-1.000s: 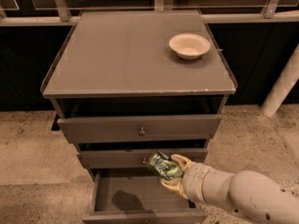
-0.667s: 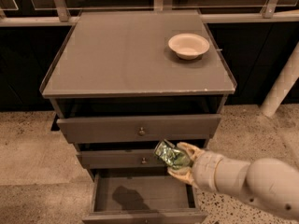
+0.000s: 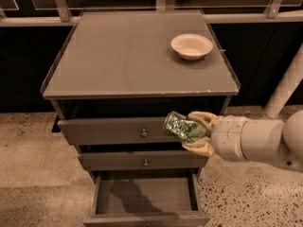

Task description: Pick green can from bottom drawer and place on counter

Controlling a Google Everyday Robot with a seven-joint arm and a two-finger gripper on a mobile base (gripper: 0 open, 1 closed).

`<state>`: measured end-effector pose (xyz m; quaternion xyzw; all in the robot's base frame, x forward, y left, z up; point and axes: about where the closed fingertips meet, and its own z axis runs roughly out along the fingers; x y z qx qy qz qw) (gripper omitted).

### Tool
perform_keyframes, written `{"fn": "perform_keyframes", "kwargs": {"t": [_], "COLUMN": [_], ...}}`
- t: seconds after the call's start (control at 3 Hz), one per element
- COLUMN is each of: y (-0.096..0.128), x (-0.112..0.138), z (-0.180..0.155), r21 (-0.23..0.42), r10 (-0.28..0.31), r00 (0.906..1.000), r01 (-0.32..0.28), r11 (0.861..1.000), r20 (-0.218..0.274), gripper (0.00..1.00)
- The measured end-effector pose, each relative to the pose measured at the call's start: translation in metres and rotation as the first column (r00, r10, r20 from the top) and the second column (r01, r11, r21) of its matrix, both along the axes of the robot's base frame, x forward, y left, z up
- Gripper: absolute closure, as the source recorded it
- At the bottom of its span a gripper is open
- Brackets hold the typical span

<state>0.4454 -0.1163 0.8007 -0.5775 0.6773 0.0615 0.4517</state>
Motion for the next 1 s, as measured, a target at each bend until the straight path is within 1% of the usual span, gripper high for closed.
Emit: {"fn": "perform_keyframes", "kwargs": {"t": [0.33,0.67,1.0], "y": [0.01,0.039,0.07], "x": [0.019,0.04,0.06], "z": [0.034,0.066,0.091], "r21": [-0.024,-0.037,-0.034], "r10": [0.069,0.157,0.225], "r00": [0.9973,0.9859,0.9705], "r01": [-0.069,-0.155,-0.222], "r11": [0.997,0.987,0.974], "r20": [0.024,0.058,0.087], "gripper": [1.0,1.0,1.0]}}
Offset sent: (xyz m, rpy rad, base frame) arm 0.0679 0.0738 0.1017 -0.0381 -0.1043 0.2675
